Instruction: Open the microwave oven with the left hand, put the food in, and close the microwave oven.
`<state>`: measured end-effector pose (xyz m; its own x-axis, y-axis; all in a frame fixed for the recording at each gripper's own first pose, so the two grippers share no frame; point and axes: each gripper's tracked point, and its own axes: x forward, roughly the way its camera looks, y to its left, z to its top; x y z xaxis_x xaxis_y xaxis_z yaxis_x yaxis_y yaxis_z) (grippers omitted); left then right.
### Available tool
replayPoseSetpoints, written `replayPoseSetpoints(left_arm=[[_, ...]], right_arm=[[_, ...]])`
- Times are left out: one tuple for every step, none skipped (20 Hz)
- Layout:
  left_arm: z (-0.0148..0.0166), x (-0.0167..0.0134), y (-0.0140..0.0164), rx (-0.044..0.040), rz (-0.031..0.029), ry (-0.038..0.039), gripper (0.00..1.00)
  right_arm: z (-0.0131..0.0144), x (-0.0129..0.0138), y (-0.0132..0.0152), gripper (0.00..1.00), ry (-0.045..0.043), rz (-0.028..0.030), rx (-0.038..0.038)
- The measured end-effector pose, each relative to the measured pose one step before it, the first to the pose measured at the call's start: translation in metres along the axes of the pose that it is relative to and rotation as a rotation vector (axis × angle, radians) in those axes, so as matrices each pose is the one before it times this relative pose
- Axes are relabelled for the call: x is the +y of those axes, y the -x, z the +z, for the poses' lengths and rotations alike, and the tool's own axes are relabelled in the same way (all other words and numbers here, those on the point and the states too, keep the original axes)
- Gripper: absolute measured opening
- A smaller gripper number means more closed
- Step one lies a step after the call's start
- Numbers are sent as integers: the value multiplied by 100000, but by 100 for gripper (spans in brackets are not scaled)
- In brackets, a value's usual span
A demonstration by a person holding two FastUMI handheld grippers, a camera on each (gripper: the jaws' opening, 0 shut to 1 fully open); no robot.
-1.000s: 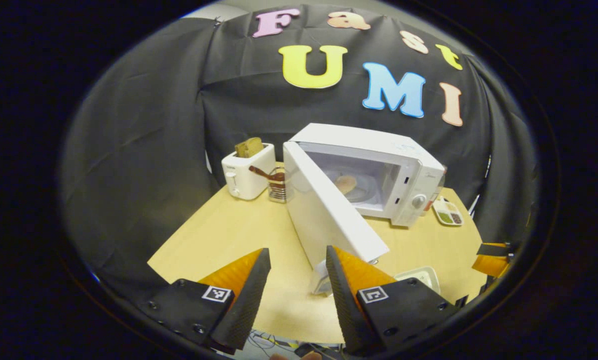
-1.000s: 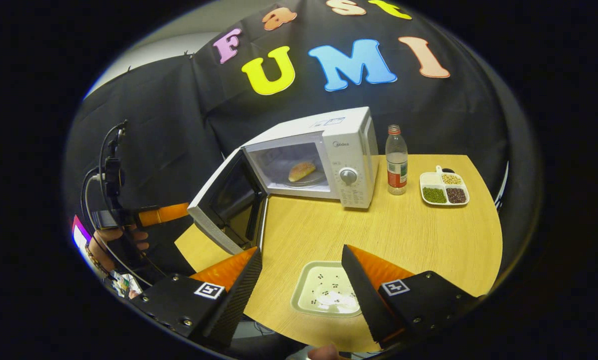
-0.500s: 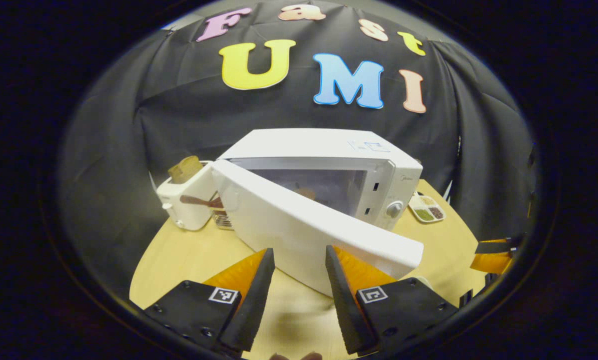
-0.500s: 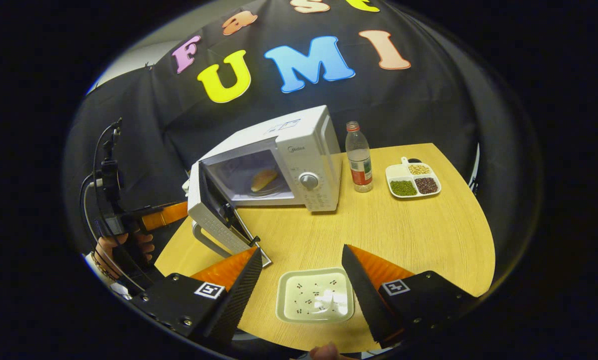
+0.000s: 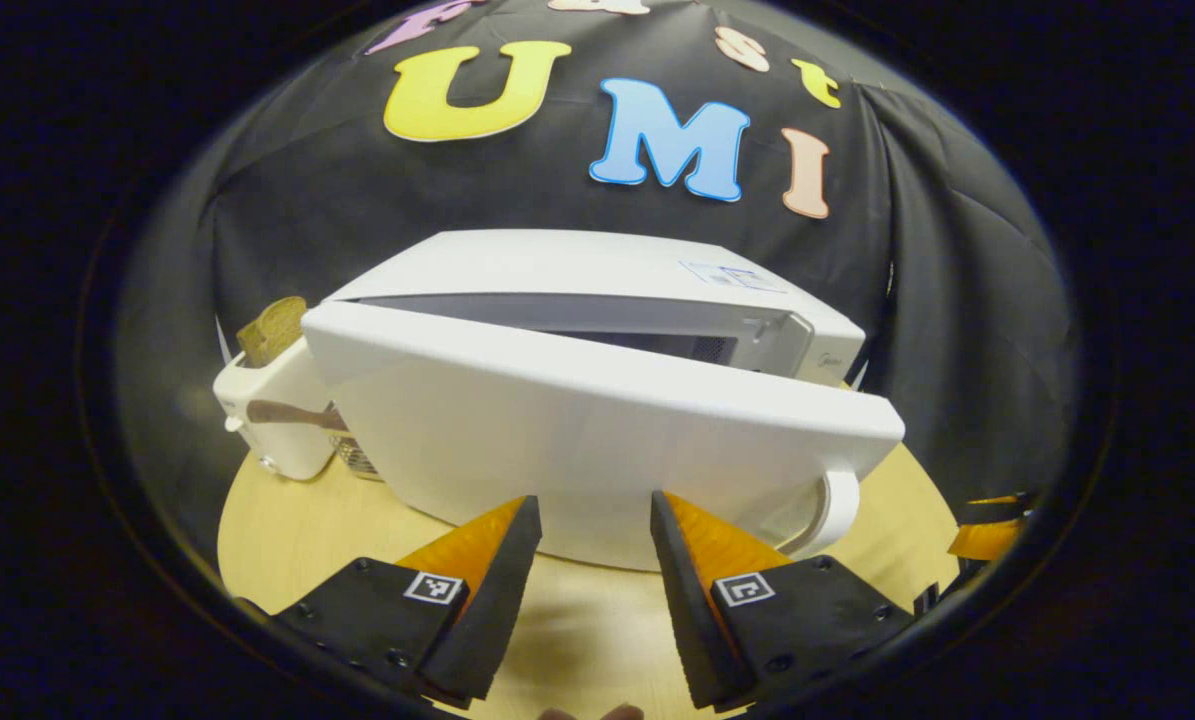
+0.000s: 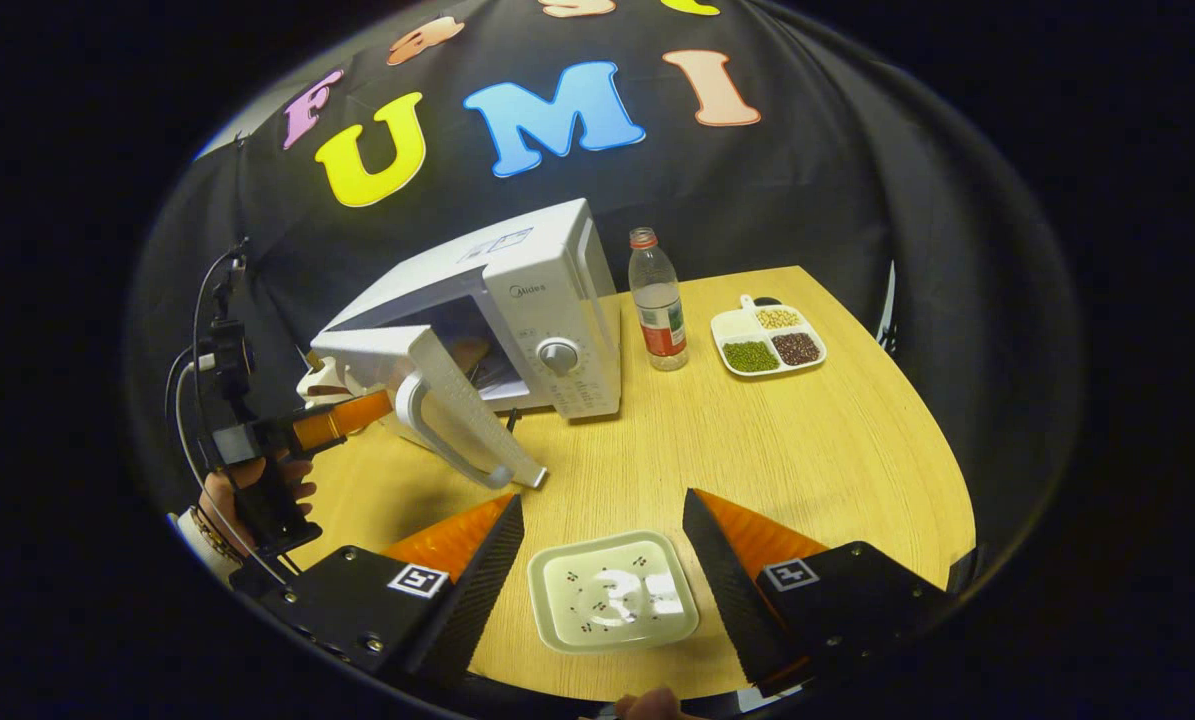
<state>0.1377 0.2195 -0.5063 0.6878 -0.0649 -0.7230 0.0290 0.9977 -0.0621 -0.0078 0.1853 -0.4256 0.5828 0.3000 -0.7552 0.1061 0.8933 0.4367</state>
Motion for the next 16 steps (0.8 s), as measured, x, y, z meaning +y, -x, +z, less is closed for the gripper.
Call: replayPoseSetpoints(left_arm=[[108, -262, -520, 443, -699, -250, 77], [411, -143, -608, -1049, 331, -488, 77], [544, 5, -433, -1426, 404, -567, 80], [430, -88, -382, -1137, 635, 43, 77], [267, -302, -522, 303, -342, 770, 77], [121, -435, -600, 222, -826, 807, 77], [212, -96, -604, 703, 874, 147, 77], [617, -67, -537, -801, 459, -62, 77], [528, 246, -638, -445, 1535, 435, 77], [-524, 51, -204, 2885, 905, 3564, 77], [-582, -370, -75, 1021, -1259, 5165, 77], [3, -245, -213, -533, -1735, 3142, 75], [196, 72, -119, -427, -779, 1517, 73], [27, 144, -77, 910, 377, -114, 81], [604, 180, -109, -277, 1988, -655, 77], [-438, -289, -746, 3346, 846, -341, 77]], right_arm=[[-504, 323, -239, 98, 1160, -136, 3109], [-1157, 411, -90, 98, 3744, 252, 5655], [-600, 90, -270, 98, 4390, -181, 4902], [218, 190, -739, 98, 2568, 53, 2371], [503, 202, -619, 99, -180, 744, 1313], [712, 9, -499, 99, -2331, -469, 209], [585, -24, -521, 99, -1928, -509, 1149], [816, 12, -311, 99, -775, -680, -1], [1027, -86, -41, 99, 52, -748, -1334], [662, -43, 173, 99, 179, -194, -683], [454, 104, 121, 98, 11, 556, -532], [231, 74, 76, 99, 828, 235, 321], [144, -95, 90, 94, 1692, 262, -79], [-2, -157, 305, 98, 1803, -349, -278], [-324, -65, 298, 98, 935, 157, 726], [-515, 82, 215, 99, 685, 457, 866]])
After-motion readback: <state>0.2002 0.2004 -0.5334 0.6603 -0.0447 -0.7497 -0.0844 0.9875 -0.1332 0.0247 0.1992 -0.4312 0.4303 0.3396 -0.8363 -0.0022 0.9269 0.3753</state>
